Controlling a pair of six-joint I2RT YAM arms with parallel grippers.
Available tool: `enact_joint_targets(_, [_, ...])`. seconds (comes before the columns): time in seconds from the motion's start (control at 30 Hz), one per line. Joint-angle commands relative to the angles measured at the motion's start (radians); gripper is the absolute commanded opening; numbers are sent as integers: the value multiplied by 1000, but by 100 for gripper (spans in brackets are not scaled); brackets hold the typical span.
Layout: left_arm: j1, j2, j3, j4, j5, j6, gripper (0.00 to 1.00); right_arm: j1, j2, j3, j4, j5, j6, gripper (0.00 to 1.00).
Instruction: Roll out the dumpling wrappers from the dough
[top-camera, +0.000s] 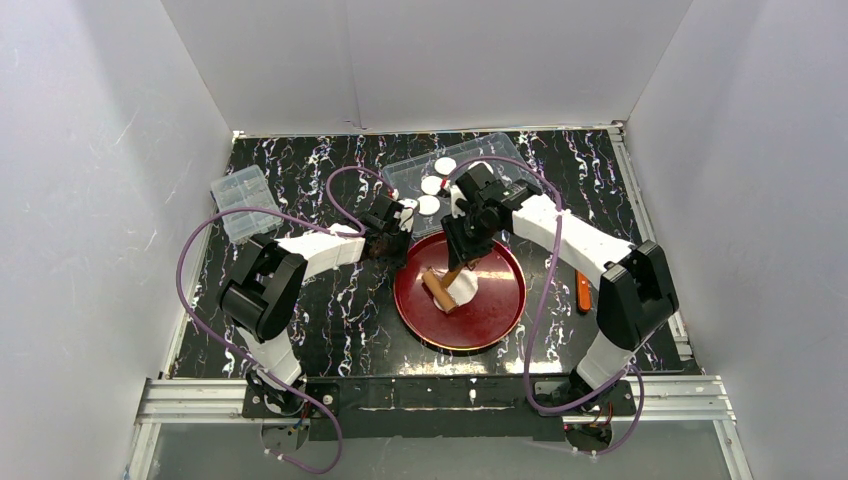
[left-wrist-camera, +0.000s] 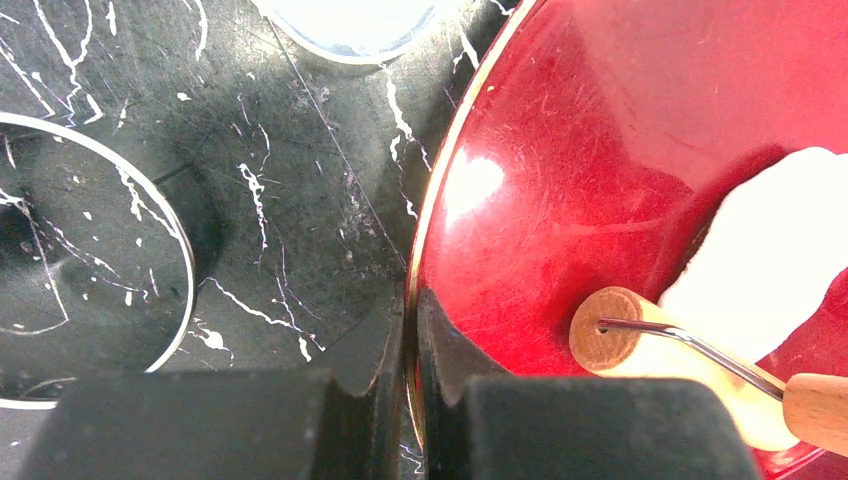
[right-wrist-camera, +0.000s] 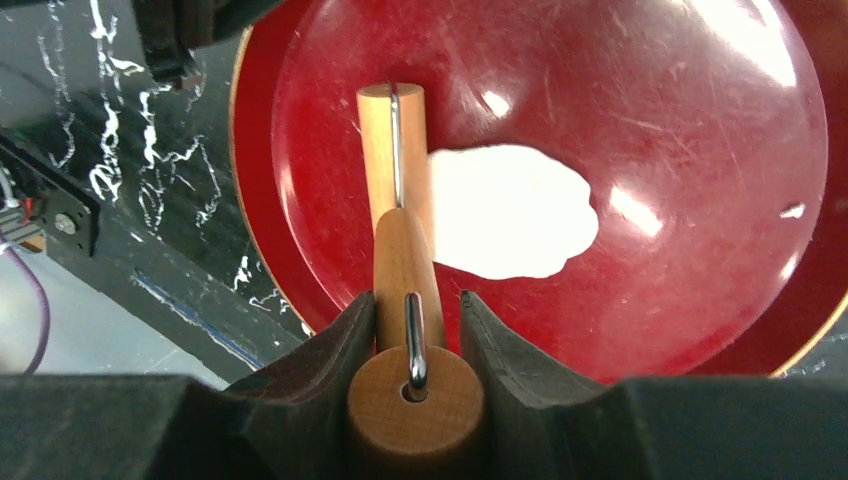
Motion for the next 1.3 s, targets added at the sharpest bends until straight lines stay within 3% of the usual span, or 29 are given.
enact_joint_targets(0.0, [-2, 30, -25, -95, -71, 44, 0, 0, 28, -55, 28, 11, -5, 1])
enact_joint_targets(0.3, [-2, 34, -24, -94, -76, 45, 0, 39, 59, -154, 104, -13, 47, 1])
enact_joint_targets(0.6, [-2, 32, -25, -95, -78, 46, 0, 71, 92, -124, 111, -29, 61, 1])
enact_joint_targets(0.9, [-2, 35, -22, -98, -77, 46, 0, 71, -44, 31, 77, -185, 68, 1])
enact_joint_targets(1.07, [-2, 34, -22, -98, -75, 46, 0, 48, -108, 105, 19, -153, 48, 1])
enact_joint_targets(1.27, [-3, 34, -23, -98, -75, 46, 0, -4, -118, 74, -29, -102, 32, 1])
